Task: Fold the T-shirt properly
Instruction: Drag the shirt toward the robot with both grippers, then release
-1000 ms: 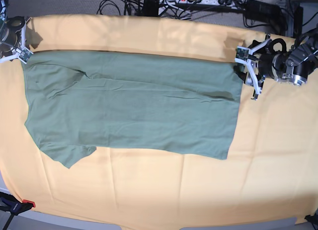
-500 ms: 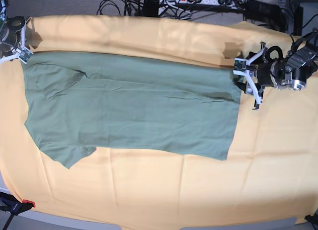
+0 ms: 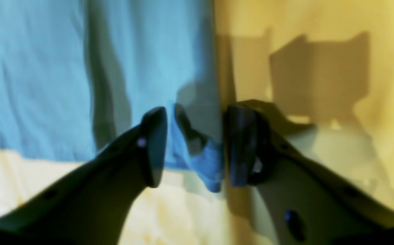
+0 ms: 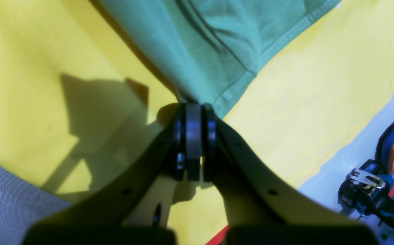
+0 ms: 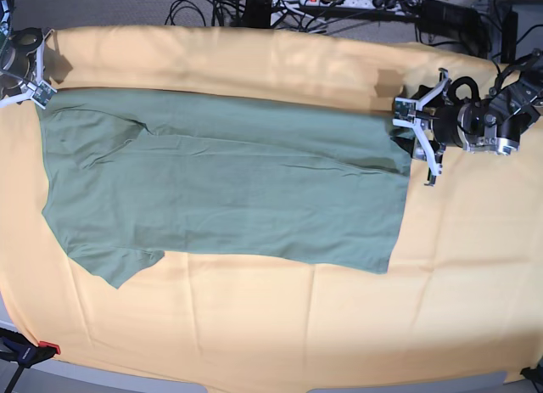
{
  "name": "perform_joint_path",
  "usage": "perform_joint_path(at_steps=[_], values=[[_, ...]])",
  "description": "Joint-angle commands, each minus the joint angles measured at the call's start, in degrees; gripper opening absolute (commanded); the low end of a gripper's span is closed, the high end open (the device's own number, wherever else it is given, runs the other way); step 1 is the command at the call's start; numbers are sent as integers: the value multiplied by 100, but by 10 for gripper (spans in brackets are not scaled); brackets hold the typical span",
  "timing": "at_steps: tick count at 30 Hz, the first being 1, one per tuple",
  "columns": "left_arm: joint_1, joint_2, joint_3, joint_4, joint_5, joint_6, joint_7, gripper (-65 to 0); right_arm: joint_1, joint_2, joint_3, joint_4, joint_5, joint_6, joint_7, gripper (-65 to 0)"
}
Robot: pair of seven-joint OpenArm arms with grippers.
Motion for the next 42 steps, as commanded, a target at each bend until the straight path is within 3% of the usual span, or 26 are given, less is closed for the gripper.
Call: perform_joint_path(at_steps=[1,3,7,14,16,18,25,28,35,42], values=[[-109,-103,-55,59,-35,-92,-17,-334,0,105,70,66,-31,-63,-22,-650],[-109,-103,-55,59,111,-105,-15,-333,2,105,70,66,-31,-63,-90,-650],[-109,-103,-55,57,190,269,4,-334,2,105,70,66,-31,-63,-87,-650],[-92,-103,-55,52,190,92,4,-355,2,105,70,66,-31,-63,-87,-650],[-92,-103,-55,52,190,92,4,-453,2,105,70,66,-31,-63,-87,-650],[-92,-105,-55,52,190,105,4,-650,2,105,70,66,-31,-61,-87,-650],[-92,-282,-55,129,181,24,-7,-650,0,107,70,170,-70,286,-208,-650],[-92,-527,-55,354,96,-161,-42,-650,2,125,70,175,-118,472,-306,-650],[-92,-1093,-55,977,-205,-161,-216,-650,-20,157,72,627,-192,977,-876,-650],[-42,-1335,-55,1034,-581,-161,-214,-650,-678,627,72,957,-201,1038,-1355,-650]])
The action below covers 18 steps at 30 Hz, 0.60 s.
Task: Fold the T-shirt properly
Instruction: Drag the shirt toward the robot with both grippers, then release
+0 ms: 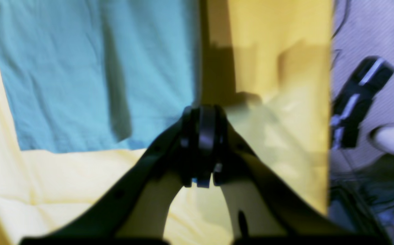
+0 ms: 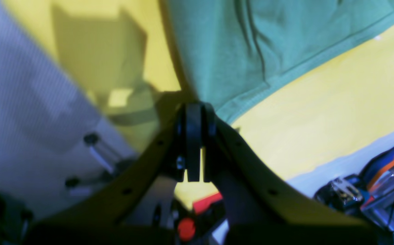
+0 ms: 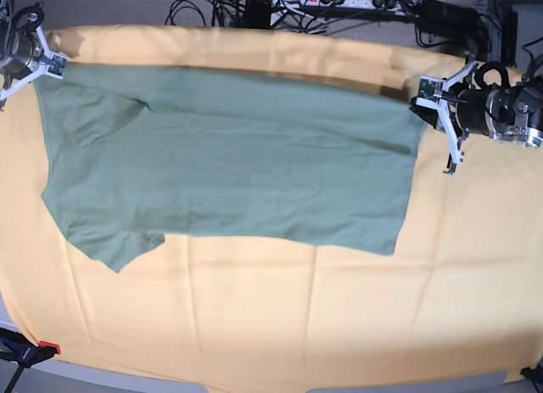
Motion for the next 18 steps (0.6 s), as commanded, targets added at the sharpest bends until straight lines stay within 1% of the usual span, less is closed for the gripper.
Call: perform_joint_path(at_steps=[1,4,7,13,18], values=[[-59,-157,-55,52,-116,-8,-35,-650,-59,157,72,72,-57,-33,-116,-650],[-31,-238,-55,52,-376,-8,-35,-650,-221,184,72,72,-57,-2,-127,-650],[50,-330,-52,85,-555,-8,-31,-650,-417,184,72,72,-59,96,-138,-650],[640,-588,-52,374,-544,-8,-31,-650,-855,184,72,72,-61,94,-297,-650],[892,-619,-52,463,-490,-8,24,-650,-874,184,72,72,-59,98,-295,-650]])
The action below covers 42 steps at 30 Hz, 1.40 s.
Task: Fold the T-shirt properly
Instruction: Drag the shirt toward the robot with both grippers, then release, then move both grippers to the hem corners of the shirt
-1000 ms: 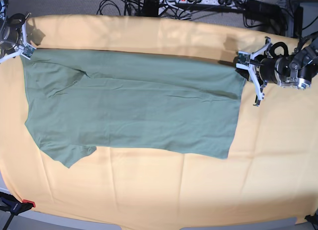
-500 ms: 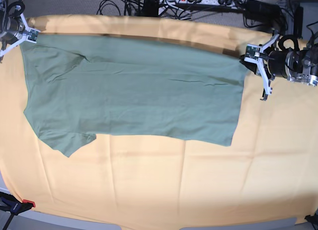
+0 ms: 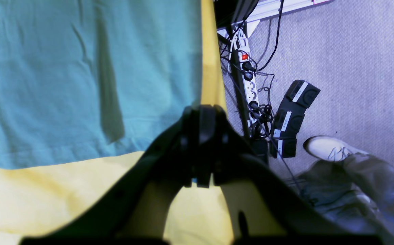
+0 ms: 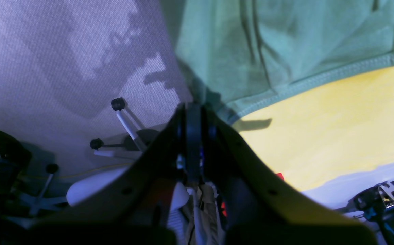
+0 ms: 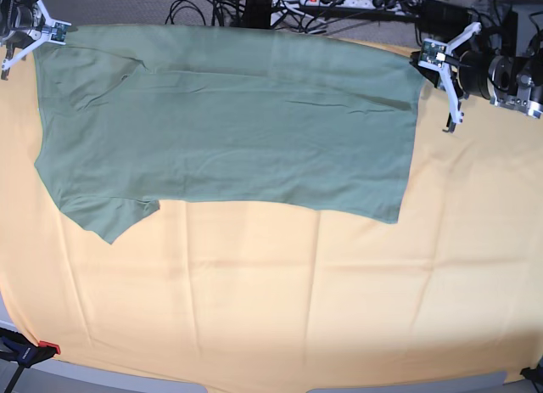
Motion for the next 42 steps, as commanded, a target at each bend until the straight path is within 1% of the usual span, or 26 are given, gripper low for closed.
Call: perform_joint_path(at_steps=[1,5,13,16,17,18,19,22,24,28,31,33,35,37,39,42], values=[[7,-155,-50,50,-31,-8,4,-650,-17,94,66,44,-66,4,-109,-650],[96,-219,-50,50,-33,-8,0,-650,-17,94,66,44,-61,4,-109,-650],[94,-219,-52,55,-208,-8,-2,-650,-17,94,66,44,-7,11,-111,-647],[90,-223,-52,57,-195,-8,28,-489,-15,94,66,55,293,85,-203,-424],[92,-223,-52,57,-181,-8,28,-434,-15,94,66,79,378,83,-212,-360],[90,-223,-52,57,-184,-8,28,-389,-15,94,66,111,420,83,-249,-319],[74,-221,-52,57,-186,-8,26,-358,-17,94,66,162,435,85,-310,-306],[-4,-225,-52,66,-210,-8,39,-349,-15,94,76,413,601,87,-608,-306],[-140,-223,-52,96,-315,-8,179,-349,-17,94,122,619,758,109,-754,-306],[-586,-258,-52,229,-1008,-8,673,-349,-17,92,435,1073,1342,151,-1187,-306],[-962,-334,-52,282,-1502,-8,754,-349,-17,92,925,1399,1921,173,-1587,-306],[-1193,-352,-52,280,-1637,-8,761,-349,-17,92,1342,1526,2312,264,-1729,-306],[-1423,-350,-52,275,-1773,-8,763,-349,-17,90,1794,1556,2743,285,-1757,-306],[-1609,-348,-52,254,-2105,-8,837,-349,-17,74,2238,1554,3191,285,-1751,-306],[-1731,-330,-52,164,-2413,249,887,-349,-15,70,2634,1554,3628,285,-1733,-306],[-1882,-177,-52,-177,-2677,754,883,-349,-15,-79,3158,1554,4000,285,-1692,-306]])
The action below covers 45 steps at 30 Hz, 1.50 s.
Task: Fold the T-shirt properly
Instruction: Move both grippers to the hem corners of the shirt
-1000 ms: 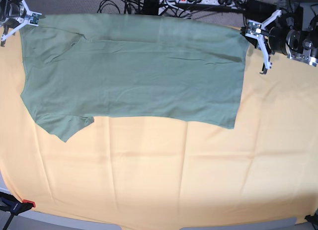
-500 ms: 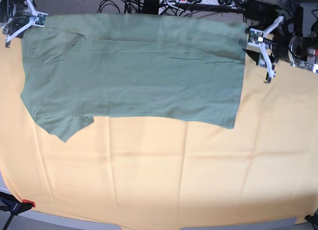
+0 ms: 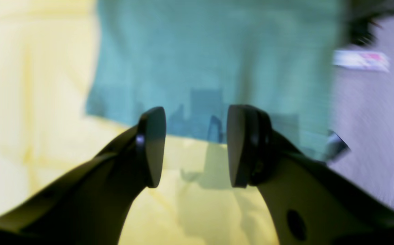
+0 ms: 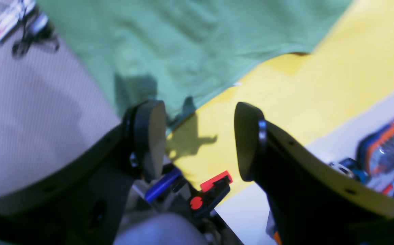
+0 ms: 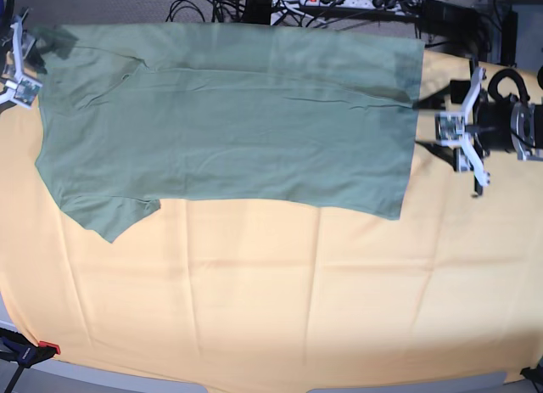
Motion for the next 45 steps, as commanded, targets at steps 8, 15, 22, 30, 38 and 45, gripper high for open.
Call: perform_joint_path(at_steps=[8,15,22,30,38,45], values=[[-769,1119,-57,-2389,-1589,514,-81,-349,-15,-166,564,55,20,-10,374,-306],[-824,2321,-61,-5123,-2828,-450,90,-349,15,-339,564,55,-2,-22,437,-307],[-914,3324,-61,-6540,-3351,-740,693,-349,15,-345,564,55,-2,-111,479,-307],[-918,3845,-61,-6472,-3812,-740,2065,-349,15,-352,564,55,-4,-133,586,-306],[-1073,3851,-61,-5807,-4546,-740,3058,-378,127,-413,562,35,-2,-304,925,-306],[-1399,3853,-61,-5810,-4162,-740,2546,-650,1563,-1231,549,-546,0,-474,1582,-305]])
